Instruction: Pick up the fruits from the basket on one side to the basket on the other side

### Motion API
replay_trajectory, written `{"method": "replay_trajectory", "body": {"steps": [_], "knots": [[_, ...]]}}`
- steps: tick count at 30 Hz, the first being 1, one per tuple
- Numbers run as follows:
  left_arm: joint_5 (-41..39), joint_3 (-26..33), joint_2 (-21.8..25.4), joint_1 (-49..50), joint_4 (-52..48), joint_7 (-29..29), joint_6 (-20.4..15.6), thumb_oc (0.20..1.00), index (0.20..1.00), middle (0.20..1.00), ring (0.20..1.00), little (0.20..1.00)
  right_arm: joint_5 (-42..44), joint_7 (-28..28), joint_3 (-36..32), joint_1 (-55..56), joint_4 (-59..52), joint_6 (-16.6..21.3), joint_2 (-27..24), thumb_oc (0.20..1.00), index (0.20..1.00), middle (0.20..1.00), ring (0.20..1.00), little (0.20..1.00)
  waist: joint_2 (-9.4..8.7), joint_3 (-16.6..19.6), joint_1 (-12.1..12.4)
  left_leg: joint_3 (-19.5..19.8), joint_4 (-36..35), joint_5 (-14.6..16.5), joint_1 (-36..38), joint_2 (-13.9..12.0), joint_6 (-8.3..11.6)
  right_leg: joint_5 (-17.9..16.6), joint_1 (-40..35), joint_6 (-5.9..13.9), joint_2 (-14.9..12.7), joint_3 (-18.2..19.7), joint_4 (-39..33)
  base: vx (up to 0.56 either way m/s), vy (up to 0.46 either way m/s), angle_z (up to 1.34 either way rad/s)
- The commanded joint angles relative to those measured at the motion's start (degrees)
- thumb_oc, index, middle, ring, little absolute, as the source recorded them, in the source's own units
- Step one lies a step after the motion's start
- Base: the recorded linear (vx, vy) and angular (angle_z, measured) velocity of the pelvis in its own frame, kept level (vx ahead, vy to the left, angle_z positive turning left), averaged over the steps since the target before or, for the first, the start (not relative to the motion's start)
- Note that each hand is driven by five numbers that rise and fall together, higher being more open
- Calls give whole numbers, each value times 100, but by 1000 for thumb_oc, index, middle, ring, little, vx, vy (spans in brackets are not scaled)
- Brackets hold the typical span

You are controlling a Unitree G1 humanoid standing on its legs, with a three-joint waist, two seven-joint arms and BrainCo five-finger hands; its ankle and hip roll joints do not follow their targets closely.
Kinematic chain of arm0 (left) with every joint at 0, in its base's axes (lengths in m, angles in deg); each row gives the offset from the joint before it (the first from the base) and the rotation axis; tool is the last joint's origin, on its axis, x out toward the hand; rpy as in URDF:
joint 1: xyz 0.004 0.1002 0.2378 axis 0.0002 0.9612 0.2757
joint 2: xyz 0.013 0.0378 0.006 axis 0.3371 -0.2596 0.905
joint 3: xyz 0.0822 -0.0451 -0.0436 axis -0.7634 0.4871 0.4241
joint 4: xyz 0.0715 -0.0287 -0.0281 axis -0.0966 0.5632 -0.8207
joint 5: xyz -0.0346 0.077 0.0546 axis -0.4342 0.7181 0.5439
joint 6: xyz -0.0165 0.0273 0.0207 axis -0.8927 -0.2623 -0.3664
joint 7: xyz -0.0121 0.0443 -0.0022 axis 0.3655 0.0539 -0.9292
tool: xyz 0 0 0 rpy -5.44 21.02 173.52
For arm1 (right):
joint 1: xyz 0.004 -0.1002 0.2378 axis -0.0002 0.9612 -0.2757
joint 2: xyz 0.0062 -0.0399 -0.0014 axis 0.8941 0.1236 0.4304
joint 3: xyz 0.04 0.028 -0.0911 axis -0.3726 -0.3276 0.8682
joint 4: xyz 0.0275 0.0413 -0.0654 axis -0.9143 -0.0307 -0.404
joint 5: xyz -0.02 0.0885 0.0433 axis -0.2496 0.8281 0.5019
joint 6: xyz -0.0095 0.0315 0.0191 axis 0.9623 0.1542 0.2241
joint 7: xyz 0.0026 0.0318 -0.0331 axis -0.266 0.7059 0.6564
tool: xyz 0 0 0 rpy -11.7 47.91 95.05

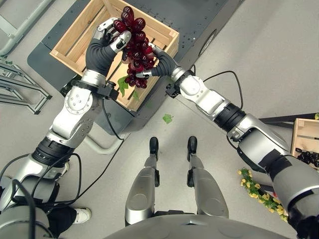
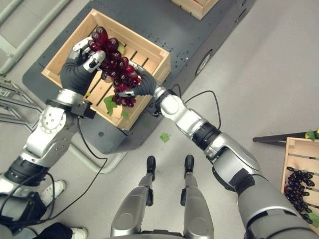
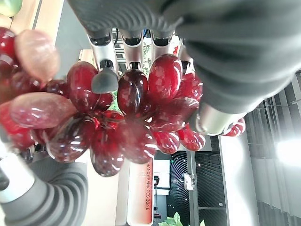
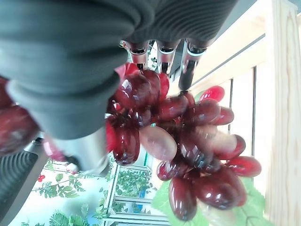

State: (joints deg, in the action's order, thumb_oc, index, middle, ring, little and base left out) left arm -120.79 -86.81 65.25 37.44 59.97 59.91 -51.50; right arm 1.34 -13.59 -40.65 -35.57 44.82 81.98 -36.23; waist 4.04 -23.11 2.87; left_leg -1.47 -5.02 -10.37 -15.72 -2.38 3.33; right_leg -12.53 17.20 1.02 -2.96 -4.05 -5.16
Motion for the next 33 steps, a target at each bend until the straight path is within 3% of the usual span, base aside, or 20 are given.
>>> {"method": "replay_trajectory", "body": {"steps": [1,17,33], "knots": [[-48,-246,-222,-175,-411,68,-566,200,200,200,200,200,128,17,8,-150,31,211,575,200,200,200,200,200,-282,879,134,102,134,386,-148,153,63,654,-29,552,-179,105,116,0,0,0],[39,-90,-358,18,-317,94,-471,200,200,200,200,200,253,136,-356,624,-756,252,-184,200,200,200,200,200,-315,909,25,86,144,437,-96,122,57,695,-66,544,-166,101,119,0,0,0],[98,50,-447,98,-290,65,-475,200,200,200,200,200,197,146,-590,983,-1094,290,-412,200,200,200,200,200,-313,925,-30,78,140,450,-96,103,57,707,-72,552,-170,96,115,0,0,0]]}}
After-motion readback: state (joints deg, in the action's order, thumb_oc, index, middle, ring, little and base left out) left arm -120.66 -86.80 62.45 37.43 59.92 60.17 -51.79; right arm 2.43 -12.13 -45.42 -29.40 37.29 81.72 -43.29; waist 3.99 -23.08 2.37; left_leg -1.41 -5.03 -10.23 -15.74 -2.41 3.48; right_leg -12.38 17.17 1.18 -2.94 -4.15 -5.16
